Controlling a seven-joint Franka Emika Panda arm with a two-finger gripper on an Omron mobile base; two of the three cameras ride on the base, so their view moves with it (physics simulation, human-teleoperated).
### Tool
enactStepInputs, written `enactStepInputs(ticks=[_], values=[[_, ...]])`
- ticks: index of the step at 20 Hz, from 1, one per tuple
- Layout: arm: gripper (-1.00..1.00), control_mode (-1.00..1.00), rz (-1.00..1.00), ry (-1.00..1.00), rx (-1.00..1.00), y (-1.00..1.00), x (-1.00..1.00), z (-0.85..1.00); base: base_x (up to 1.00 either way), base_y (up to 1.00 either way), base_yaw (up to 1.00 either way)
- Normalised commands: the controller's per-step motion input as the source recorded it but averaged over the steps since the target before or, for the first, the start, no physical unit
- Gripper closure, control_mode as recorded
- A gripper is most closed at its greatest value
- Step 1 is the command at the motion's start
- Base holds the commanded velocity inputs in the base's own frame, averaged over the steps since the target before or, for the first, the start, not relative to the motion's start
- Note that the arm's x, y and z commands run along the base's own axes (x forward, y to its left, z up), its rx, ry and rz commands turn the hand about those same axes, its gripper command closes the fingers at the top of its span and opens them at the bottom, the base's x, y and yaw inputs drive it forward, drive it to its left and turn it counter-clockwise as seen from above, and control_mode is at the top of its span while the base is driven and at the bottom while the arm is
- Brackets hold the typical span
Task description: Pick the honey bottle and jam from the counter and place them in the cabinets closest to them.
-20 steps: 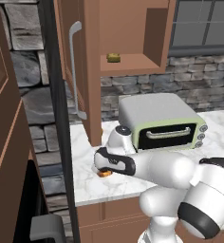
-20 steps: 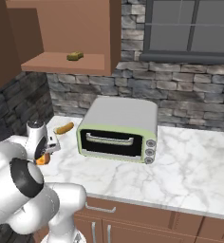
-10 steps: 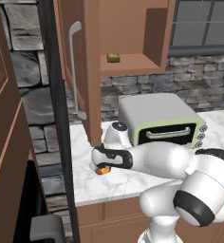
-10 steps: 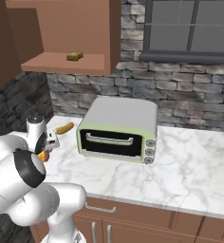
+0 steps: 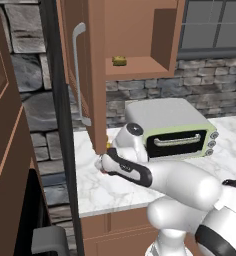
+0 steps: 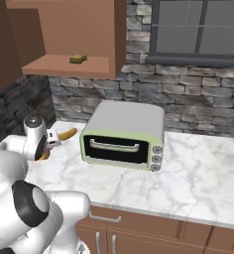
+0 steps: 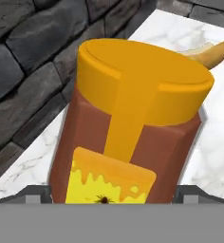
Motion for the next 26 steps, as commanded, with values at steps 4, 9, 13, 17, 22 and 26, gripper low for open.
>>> enactStepInputs(ticks=[4,9,13,17,22,26], values=[[1.00,-1.00,-0.07,-0.20,0.11,-0.15,-0.14,0.59,0.00,0.00,0.00],[1.00,-1.00,-0.08,-0.18,0.06,-0.13,-0.12,0.59,0.00,0.00,0.00],[1.00,-1.00,-0.08,-0.16,0.04,-0.13,-0.11,0.61,0.00,0.00,0.00],[1.00,-1.00,-0.08,-0.13,0.01,-0.13,-0.10,0.59,0.00,0.00,0.00],[1.00,-1.00,-0.07,-0.11,0.00,-0.12,-0.08,0.61,0.00,0.00,0.00],[1.00,-1.00,-0.07,-0.06,0.00,-0.09,-0.03,0.65,0.00,0.00,0.00]])
